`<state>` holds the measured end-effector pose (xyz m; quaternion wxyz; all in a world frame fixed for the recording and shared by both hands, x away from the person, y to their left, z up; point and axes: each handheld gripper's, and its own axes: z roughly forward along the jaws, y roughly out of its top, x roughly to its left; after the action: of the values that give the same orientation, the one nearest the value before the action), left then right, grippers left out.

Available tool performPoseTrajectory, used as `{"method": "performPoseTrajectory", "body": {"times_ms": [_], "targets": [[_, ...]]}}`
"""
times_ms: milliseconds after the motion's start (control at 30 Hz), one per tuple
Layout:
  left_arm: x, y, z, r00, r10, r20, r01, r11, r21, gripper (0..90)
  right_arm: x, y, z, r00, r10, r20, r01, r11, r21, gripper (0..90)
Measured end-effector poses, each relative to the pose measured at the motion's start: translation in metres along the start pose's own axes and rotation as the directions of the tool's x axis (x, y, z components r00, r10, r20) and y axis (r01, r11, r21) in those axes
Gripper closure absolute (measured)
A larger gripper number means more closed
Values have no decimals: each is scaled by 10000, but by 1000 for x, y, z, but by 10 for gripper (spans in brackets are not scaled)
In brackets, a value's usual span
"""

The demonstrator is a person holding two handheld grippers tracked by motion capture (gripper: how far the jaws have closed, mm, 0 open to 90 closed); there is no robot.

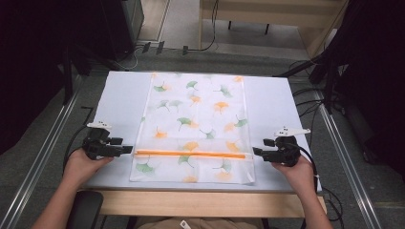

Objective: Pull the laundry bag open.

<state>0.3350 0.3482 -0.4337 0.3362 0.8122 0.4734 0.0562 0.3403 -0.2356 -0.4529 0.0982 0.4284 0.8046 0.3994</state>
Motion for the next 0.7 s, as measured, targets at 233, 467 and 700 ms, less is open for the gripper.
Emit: {"method": "performPoseTrajectory", "body": {"times_ms": [233,467,700], "targets": [[9,-2,-11,9955,-540,-779,484,9962,-719,358,-11,-4,-8,9990,212,395,-200,9994,-298,372],[13,-3,-11,9927,-552,-1069,475,9962,-728,356,-22,-10,-14,9958,382,832,-336,9978,-565,335],[19,-5,-11,9879,-718,-1371,614,9950,-782,299,-31,-15,-13,9870,466,1539,-375,9974,-617,275]]}}
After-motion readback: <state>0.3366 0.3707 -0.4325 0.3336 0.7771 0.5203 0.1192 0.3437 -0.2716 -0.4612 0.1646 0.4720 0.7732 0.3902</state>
